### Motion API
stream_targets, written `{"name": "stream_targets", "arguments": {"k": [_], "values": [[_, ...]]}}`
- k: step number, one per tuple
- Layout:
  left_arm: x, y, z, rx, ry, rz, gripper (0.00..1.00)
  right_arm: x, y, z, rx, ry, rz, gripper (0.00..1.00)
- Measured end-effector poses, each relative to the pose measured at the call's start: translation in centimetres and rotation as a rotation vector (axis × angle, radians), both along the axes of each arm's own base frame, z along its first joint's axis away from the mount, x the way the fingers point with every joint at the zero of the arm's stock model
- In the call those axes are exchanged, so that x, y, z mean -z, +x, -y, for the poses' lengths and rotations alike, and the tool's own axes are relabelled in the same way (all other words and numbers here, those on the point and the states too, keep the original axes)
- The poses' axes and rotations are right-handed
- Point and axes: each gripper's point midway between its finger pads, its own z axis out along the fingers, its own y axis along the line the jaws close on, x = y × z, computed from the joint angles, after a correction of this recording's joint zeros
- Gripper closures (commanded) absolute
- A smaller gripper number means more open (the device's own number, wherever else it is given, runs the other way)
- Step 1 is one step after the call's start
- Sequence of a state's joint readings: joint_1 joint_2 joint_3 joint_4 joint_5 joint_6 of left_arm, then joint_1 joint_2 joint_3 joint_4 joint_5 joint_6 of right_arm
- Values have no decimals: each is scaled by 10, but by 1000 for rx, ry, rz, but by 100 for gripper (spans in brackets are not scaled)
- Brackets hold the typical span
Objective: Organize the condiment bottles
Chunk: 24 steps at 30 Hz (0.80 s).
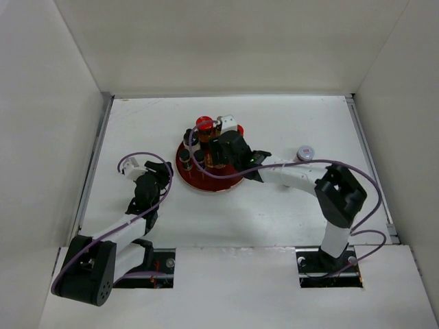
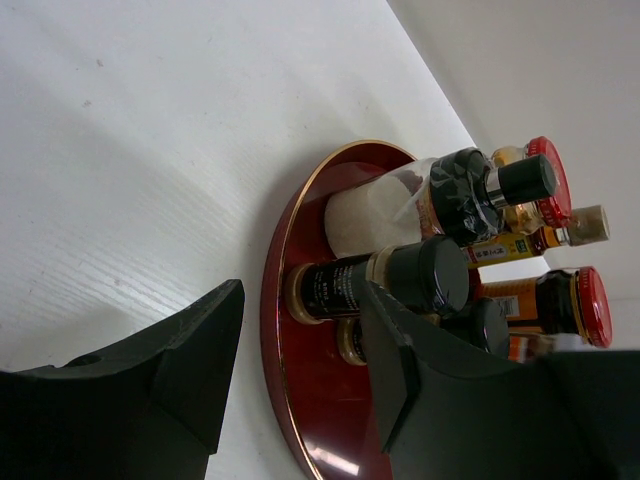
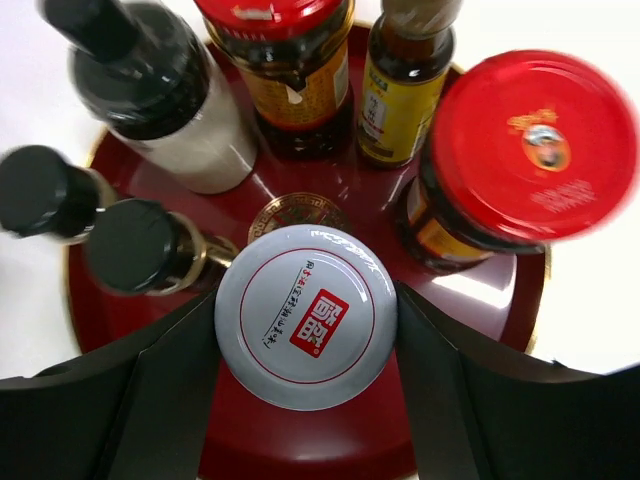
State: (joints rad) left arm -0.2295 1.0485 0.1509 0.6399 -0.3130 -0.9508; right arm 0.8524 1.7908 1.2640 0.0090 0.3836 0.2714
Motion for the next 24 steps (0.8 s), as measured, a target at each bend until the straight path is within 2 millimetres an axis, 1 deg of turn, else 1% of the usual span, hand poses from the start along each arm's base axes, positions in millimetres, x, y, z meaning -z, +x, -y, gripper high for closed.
{"name": "stream_targets", "arguments": {"k": [3, 6, 7, 9, 10, 12, 14, 16, 20, 23, 24], "values": [[0, 0, 0, 0, 0, 0, 53, 19, 8, -7, -3, -31, -11, 52], [0, 0, 0, 0, 0, 0, 53, 33, 13, -10, -2, -51, -16, 52], [0, 0, 0, 0, 0, 0, 53, 35, 15, -12, 0, -50, -8, 52], [0, 0, 0, 0, 0, 0, 53, 34, 19, -15, 2, -43, 5, 49], [0, 0, 0, 0, 0, 0, 53, 34, 22, -17, 4, -41, 13, 46], [0, 0, 0, 0, 0, 0, 53, 33, 25, -18, 9, -40, 23, 35], [0, 0, 0, 0, 0, 1, 53, 33, 26, -17, 15, -45, 29, 29], [-1, 0, 0, 0, -1, 3, 53, 32, 27, -17, 20, -48, 34, 25], [-1, 0, 0, 0, -1, 3, 53, 19, 32, -17, 41, -17, 74, 23], [-1, 0, 0, 0, -1, 3, 53, 6, 26, -14, 50, -2, 93, 22], [-1, 0, 0, 0, -1, 3, 53, 1, 22, -13, 49, 3, 100, 24]]}}
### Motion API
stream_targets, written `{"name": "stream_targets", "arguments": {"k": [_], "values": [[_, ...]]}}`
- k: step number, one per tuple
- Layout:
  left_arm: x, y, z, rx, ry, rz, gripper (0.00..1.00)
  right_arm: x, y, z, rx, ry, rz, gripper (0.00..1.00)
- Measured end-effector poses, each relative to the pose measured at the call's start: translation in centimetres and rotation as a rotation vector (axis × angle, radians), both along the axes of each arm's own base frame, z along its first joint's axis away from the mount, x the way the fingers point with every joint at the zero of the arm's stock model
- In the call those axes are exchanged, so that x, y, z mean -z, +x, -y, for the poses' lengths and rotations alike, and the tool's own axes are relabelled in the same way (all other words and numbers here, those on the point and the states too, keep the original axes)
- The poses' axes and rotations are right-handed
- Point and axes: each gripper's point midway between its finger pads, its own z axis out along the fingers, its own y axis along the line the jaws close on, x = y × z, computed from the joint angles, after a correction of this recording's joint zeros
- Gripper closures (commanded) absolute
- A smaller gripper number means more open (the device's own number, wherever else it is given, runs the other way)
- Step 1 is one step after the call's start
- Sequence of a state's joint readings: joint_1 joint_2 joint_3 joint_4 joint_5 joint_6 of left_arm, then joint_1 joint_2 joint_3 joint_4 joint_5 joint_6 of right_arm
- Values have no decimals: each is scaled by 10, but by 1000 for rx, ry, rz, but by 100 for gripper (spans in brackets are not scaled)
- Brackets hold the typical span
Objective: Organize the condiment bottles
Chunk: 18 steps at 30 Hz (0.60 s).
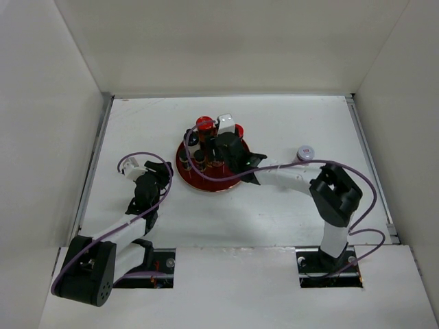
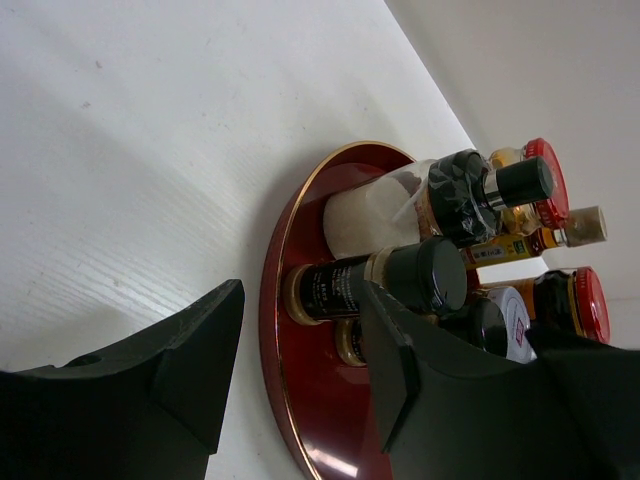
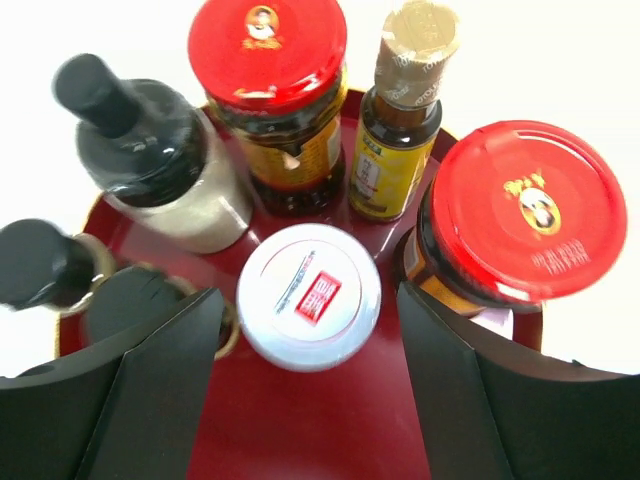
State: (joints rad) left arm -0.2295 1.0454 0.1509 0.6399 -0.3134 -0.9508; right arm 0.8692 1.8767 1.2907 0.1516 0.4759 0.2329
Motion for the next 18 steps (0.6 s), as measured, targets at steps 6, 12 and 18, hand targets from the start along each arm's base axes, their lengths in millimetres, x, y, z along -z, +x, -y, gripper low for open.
{"name": "stream_targets", "arguments": {"k": [6, 12, 18], "values": [[-3, 0, 0, 0, -2, 9, 53, -31, -31, 9, -10, 51, 37, 52], [-2, 0, 0, 0, -1, 7, 53, -58, -56, 81, 96, 118, 78, 65], [-2, 0, 0, 1, -1, 7, 53, -72, -16, 244, 546, 126, 158, 37]]}}
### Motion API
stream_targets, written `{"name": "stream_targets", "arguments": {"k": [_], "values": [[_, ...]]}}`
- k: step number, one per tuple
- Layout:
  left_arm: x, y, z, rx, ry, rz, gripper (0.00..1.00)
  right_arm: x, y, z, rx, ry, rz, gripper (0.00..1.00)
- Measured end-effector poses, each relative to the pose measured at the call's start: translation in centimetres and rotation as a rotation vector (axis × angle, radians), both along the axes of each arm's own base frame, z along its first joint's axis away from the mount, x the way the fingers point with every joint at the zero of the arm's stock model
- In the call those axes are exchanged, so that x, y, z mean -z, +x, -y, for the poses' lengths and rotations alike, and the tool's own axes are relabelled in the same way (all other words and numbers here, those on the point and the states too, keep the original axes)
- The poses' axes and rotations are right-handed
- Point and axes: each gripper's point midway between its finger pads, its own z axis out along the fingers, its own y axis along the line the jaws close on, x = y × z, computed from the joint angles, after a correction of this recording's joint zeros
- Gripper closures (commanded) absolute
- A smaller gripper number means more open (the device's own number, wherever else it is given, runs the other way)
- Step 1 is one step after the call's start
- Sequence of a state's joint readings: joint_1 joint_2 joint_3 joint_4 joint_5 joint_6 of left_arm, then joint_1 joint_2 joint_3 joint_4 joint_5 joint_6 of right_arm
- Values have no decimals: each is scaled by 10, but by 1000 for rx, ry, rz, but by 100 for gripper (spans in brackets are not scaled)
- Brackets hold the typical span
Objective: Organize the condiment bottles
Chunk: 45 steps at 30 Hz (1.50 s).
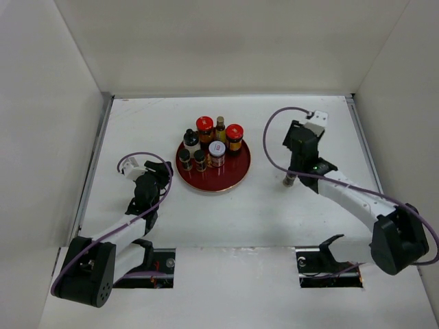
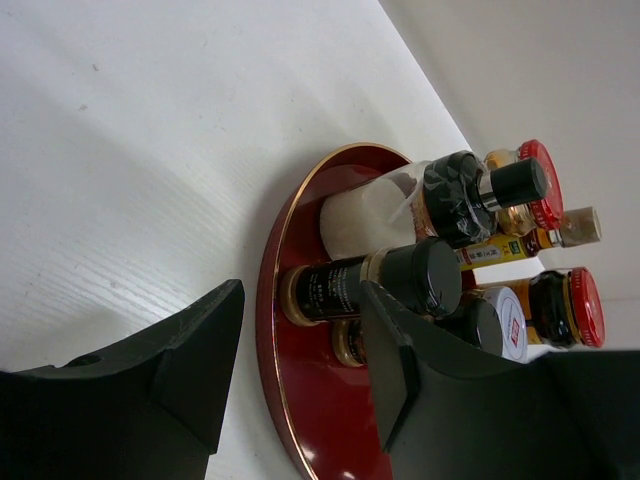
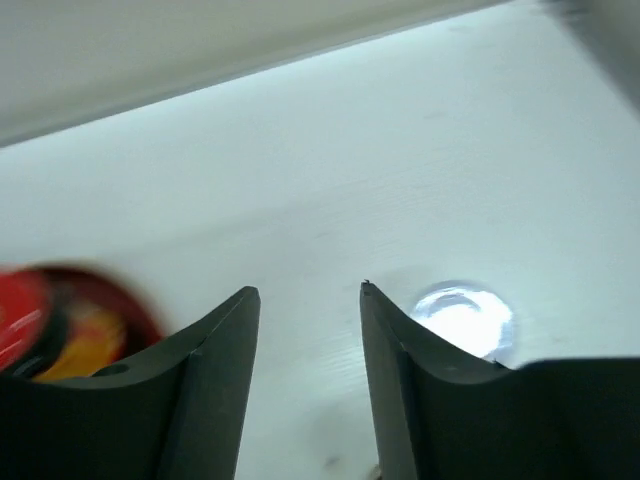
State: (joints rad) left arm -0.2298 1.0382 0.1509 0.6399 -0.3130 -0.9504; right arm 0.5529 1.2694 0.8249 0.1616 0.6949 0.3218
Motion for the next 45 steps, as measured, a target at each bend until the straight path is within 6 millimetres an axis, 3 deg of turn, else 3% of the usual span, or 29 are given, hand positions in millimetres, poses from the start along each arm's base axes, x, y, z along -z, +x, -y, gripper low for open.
{"name": "stream_targets", "arguments": {"k": [3, 5, 11, 16, 25, 32, 36, 39, 42, 45], "values": [[0, 0, 0, 0, 0, -1, 53, 15, 8, 62, 191, -39, -43, 13], [1, 0, 0, 0, 0, -4, 53, 28, 10, 83, 255, -57, -83, 8], [6, 0, 0, 2, 3, -18, 53, 85, 13, 89, 268, -108, -253, 5], [5, 0, 1, 3, 3, -16, 53, 106, 12, 89, 251, -83, -320, 10], [6, 0, 1, 4, 3, -19, 53, 111, 11, 88, 253, -32, -331, 21], [6, 0, 1, 4, 3, -17, 53, 117, 10, 89, 261, -30, -346, 46], [6, 0, 1, 4, 2, -18, 53, 115, 9, 90, 262, -24, -344, 50], [6, 0, 1, 4, 3, -18, 53, 105, 8, 90, 252, -25, -330, 52], [6, 0, 1, 4, 3, -18, 53, 83, 9, 85, 223, -28, -276, 52], [6, 0, 1, 4, 2, -18, 53, 58, 13, 67, 167, -37, -214, 53]]}}
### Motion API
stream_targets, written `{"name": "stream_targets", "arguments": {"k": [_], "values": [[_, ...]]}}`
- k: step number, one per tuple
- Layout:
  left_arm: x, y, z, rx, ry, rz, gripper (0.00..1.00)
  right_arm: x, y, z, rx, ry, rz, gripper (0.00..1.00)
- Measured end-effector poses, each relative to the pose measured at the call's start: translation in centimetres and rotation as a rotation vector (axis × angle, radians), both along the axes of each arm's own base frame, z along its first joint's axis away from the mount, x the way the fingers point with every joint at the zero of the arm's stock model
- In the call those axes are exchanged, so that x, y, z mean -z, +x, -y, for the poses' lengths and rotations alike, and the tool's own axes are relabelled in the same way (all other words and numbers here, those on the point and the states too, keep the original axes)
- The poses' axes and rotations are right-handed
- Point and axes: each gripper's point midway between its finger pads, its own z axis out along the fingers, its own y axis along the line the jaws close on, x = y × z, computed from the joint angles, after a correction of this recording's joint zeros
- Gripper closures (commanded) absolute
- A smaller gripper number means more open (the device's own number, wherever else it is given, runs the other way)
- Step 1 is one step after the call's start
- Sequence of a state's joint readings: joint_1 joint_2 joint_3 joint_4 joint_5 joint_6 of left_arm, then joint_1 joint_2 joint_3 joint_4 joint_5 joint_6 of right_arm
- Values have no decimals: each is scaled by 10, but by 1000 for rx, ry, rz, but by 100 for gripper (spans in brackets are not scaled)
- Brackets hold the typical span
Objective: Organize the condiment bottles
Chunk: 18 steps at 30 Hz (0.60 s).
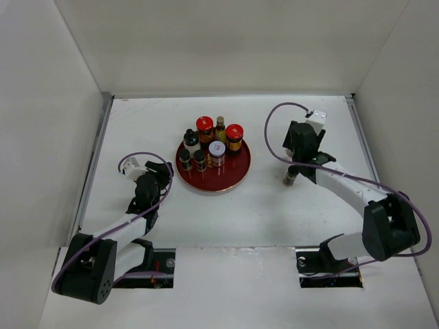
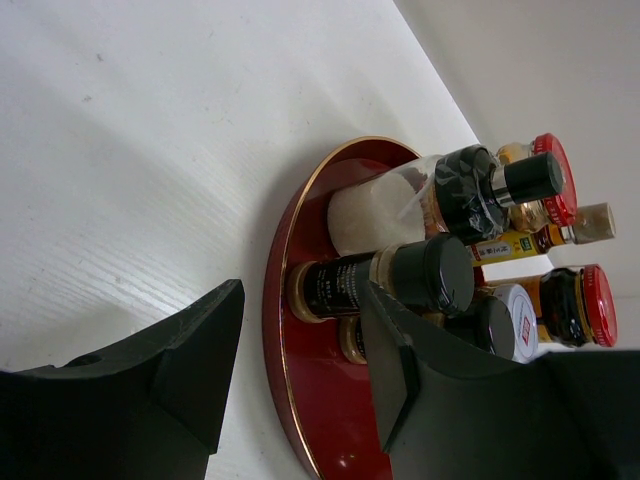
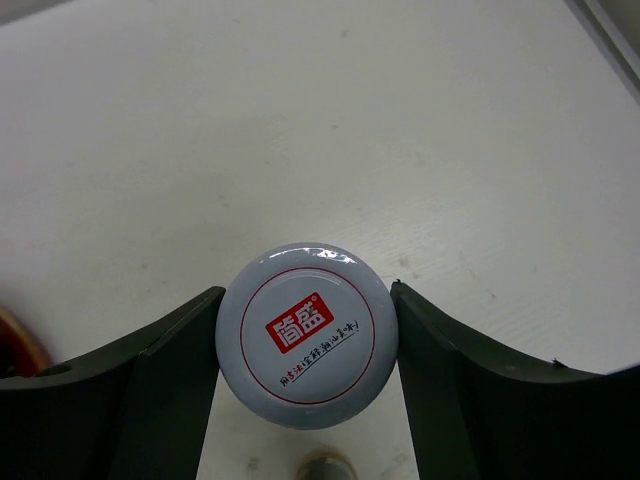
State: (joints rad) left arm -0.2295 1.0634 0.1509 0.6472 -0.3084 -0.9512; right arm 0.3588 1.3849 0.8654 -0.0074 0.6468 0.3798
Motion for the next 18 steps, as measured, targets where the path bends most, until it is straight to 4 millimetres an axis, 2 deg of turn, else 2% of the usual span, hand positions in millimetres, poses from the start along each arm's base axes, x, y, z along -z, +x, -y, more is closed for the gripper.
{"name": "stream_targets", "arguments": {"k": [3, 5, 8, 12, 15, 18], "values": [[0, 0, 0, 0, 0, 1, 53, -19, 4, -35, -94, 14, 53, 54], [0, 0, 0, -1, 0, 1, 53, -25, 2, -66, -177, 32, 71, 54], [0, 0, 0, -1, 0, 1, 53, -28, -5, -115, -303, 55, 77, 54], [-2, 0, -1, -4, -1, 6, 53, -19, -13, -170, -437, 69, 55, 54], [-3, 1, -3, -11, -2, 10, 53, -9, -16, -197, -501, 69, 29, 54], [-6, 1, -4, -14, -4, 21, 53, 2, -16, -209, -536, 69, 1, 54]]}}
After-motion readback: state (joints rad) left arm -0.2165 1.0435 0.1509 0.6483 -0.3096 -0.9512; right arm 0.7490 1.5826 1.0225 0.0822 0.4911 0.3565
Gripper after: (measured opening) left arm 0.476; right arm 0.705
